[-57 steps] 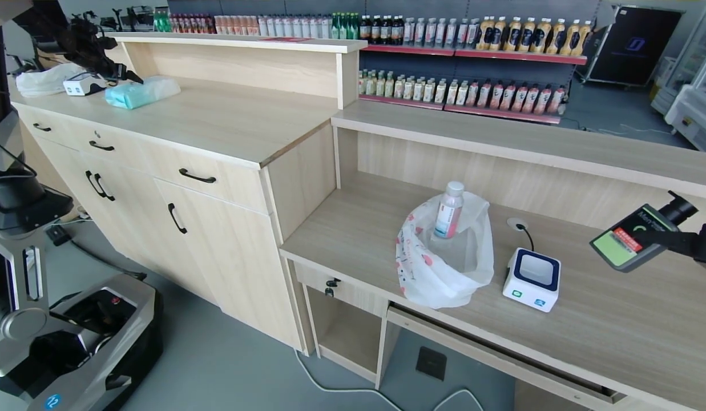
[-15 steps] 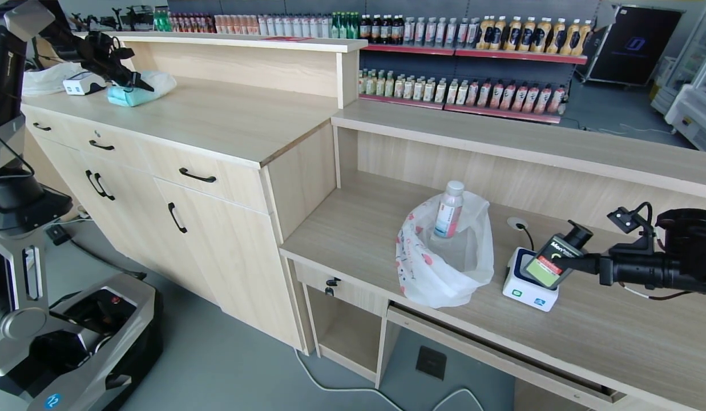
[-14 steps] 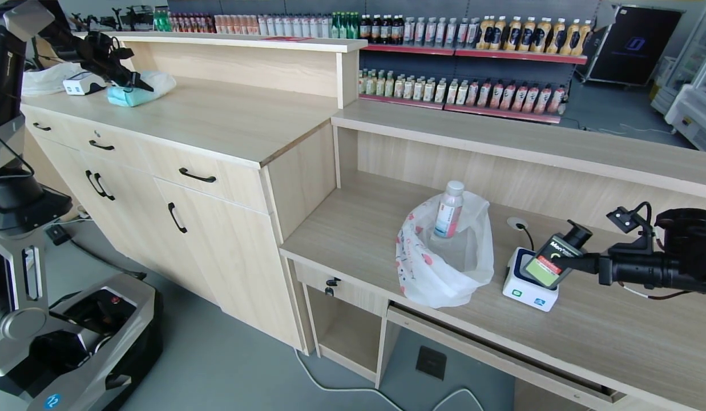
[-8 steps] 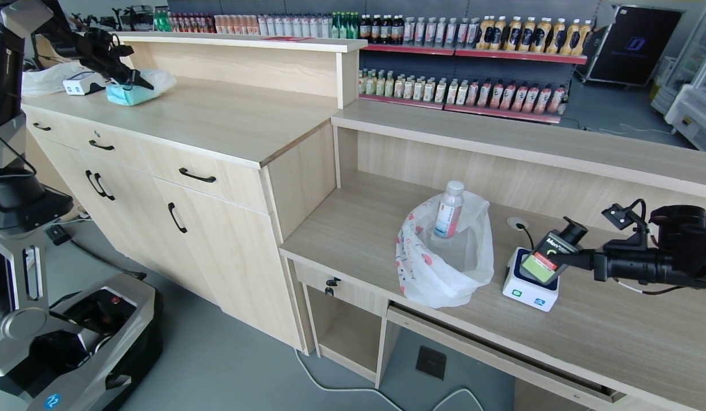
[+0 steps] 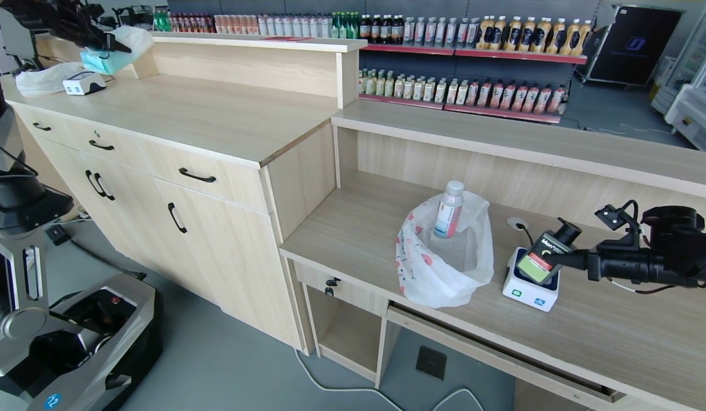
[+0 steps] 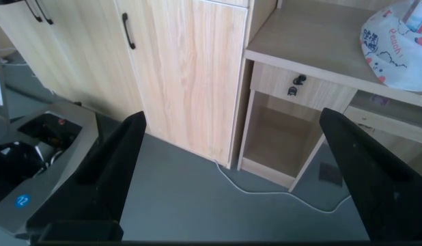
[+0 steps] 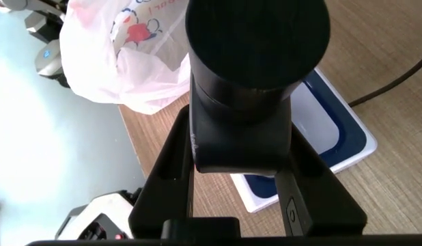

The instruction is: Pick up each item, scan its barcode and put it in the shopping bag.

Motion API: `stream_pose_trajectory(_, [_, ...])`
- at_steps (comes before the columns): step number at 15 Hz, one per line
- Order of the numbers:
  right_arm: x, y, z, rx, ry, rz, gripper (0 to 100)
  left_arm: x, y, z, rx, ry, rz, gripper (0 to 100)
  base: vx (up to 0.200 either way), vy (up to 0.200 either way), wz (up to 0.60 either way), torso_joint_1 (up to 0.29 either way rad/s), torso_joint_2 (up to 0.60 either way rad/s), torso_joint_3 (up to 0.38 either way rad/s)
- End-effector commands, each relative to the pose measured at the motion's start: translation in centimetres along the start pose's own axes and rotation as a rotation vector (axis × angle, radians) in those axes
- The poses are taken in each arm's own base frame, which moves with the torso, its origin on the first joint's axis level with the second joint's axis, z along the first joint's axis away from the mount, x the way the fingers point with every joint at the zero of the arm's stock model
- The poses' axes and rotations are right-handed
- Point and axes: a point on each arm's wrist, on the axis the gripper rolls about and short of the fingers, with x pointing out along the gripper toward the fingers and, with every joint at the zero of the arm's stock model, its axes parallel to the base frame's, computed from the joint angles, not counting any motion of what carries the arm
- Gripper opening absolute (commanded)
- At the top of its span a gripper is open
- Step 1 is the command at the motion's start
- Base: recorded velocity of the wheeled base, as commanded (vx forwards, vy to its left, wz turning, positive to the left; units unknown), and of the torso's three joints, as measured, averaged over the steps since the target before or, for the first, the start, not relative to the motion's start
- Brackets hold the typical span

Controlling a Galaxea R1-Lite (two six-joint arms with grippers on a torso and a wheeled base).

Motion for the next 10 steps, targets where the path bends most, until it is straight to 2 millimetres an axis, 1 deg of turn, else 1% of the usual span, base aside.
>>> stream_pose_trajectory(1, [-0.1, 0.0, 0.3, -0.011, -0.005, -0.001, 0, 0.0, 0.0, 0.0, 0.000, 0.001, 0.001, 100, 0.000, 0.000, 0.00, 0.000, 0.00, 0.000])
stream_pose_trajectory(2, [-0.3, 0.2, 1.0, -0.036, -0.020, -0.005, 0, 0.0, 0.0, 0.0, 0.000, 0.001, 0.001, 100, 0.000, 0.000, 0.00, 0.000, 0.00, 0.000])
stream_pose_trajectory(3, [-0.6, 0.9, 2.6, -0.094, -0.049, -0.010, 0, 0.0, 0.0, 0.0, 0.000, 0.001, 0.001, 100, 0.000, 0.000, 0.00, 0.000, 0.00, 0.000])
stream_pose_trajectory(4, [-1.2, 1.7, 4.0, -0.155, -0.075, -0.023, 0, 0.0, 0.0, 0.0, 0.000, 0.001, 0.001, 100, 0.000, 0.000, 0.00, 0.000, 0.00, 0.000])
stream_pose_trajectory(5, [-2.3, 2.6, 5.3, -0.209, -0.088, -0.055, 0, 0.0, 0.0, 0.0, 0.000, 0.001, 0.001, 100, 0.000, 0.000, 0.00, 0.000, 0.00, 0.000])
stream_pose_trajectory(6, [-3.3, 3.4, 6.4, -0.255, -0.079, -0.128, 0, 0.0, 0.0, 0.0, 0.000, 0.001, 0.001, 100, 0.000, 0.000, 0.00, 0.000, 0.00, 0.000])
stream_pose_trajectory(7, [-5.2, 5.1, 8.1, -0.313, -0.034, -0.330, 0, 0.0, 0.0, 0.0, 0.000, 0.001, 0.001, 100, 0.000, 0.000, 0.00, 0.000, 0.00, 0.000])
stream_pose_trajectory(8, [-6.4, 6.3, 9.0, -0.334, -0.010, -0.474, 0, 0.0, 0.0, 0.0, 0.000, 0.001, 0.001, 100, 0.000, 0.000, 0.00, 0.000, 0.00, 0.000])
stream_pose_trajectory(9, [-6.9, 6.9, 9.4, -0.349, -0.011, -0.522, 0, 0.0, 0.0, 0.0, 0.000, 0.001, 0.001, 100, 0.000, 0.000, 0.00, 0.000, 0.00, 0.000])
stream_pose_trajectory(10, [-7.7, 8.0, 9.4, -0.372, -0.017, -0.611, 0, 0.0, 0.0, 0.0, 0.000, 0.001, 0.001, 100, 0.000, 0.000, 0.00, 0.000, 0.00, 0.000])
